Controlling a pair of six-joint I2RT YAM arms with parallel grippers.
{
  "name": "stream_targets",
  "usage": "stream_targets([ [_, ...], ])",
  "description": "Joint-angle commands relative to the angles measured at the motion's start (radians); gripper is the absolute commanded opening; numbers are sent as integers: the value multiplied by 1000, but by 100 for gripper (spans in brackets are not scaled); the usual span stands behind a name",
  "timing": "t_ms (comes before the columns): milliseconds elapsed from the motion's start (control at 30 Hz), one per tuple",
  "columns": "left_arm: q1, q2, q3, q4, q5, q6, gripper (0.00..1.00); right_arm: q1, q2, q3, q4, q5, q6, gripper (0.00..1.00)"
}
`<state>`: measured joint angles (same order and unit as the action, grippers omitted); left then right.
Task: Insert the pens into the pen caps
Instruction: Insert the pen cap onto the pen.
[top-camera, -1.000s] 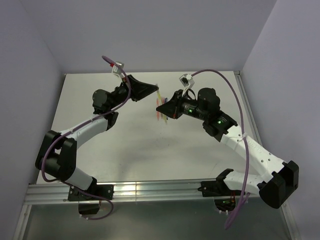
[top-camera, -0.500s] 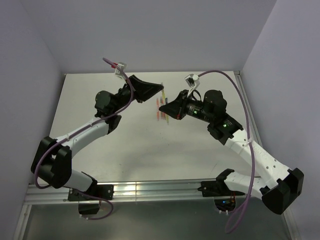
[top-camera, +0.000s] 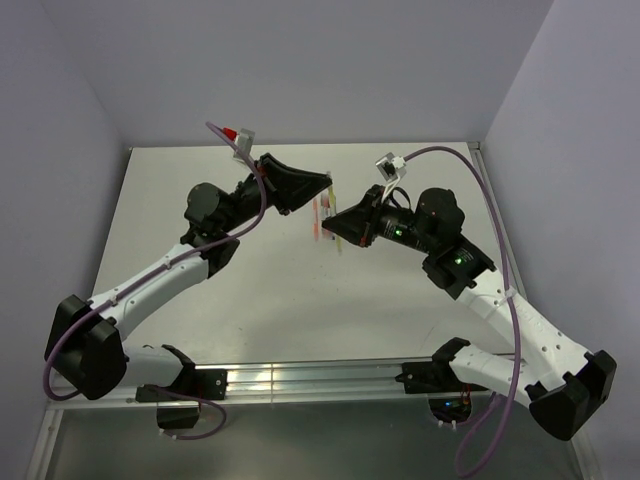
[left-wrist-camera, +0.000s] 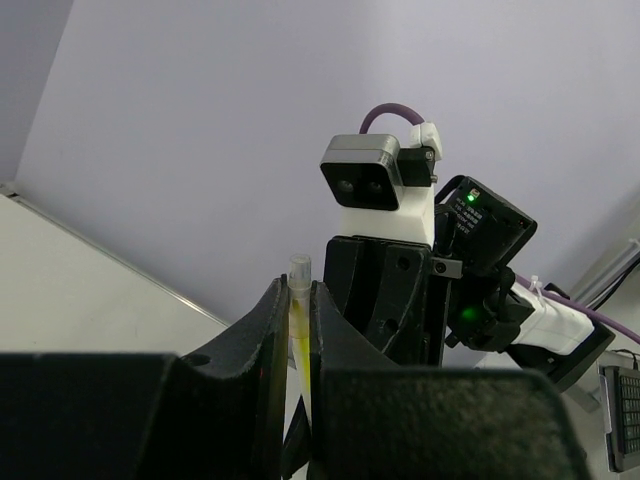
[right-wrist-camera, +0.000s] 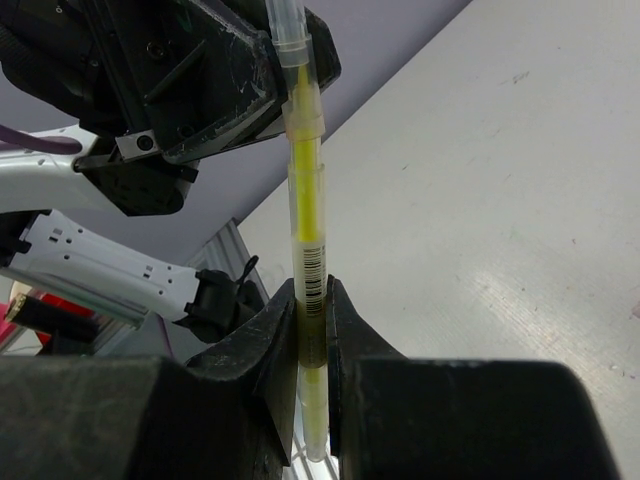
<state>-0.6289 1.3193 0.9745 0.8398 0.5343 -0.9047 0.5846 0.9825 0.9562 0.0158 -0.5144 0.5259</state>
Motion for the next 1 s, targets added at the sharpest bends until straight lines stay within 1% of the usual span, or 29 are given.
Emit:
stream_targets([
  [0, -69, -43, 7, -45, 181, 38, 0, -16, -13, -4, 111, 102, -13, 0],
  [300, -77, -48, -20, -11, 185, -23, 0, -16, -53, -34, 141, 151, -38, 0],
  [433, -80, -61, -31, -59, 138, -26, 0, -16, -58, -37, 142, 169, -38, 0],
  [467, -81, -72, -33, -86, 95, -26, 0, -16, -58, -40, 147, 180, -30, 0],
  [567, -87, -83, -48, -80, 63, -42, 0, -16, -53, -42, 154, 175, -17, 0],
  [600, -91, -95, -46, -100, 17, -36, 0, -16, -53, -45, 157, 175, -14, 0],
  [667, -103, -107, -62, -94, -9, -23, 0, -16, -51, -47, 161, 169, -9, 0],
  [800, -130, -106, -53, -145, -49, 35, 0, -16, -45, -42, 158, 156, -7, 0],
  [967, -170, -81, -20, -203, -25, 84, 0, -16, -39, -30, 141, 140, -21, 0],
])
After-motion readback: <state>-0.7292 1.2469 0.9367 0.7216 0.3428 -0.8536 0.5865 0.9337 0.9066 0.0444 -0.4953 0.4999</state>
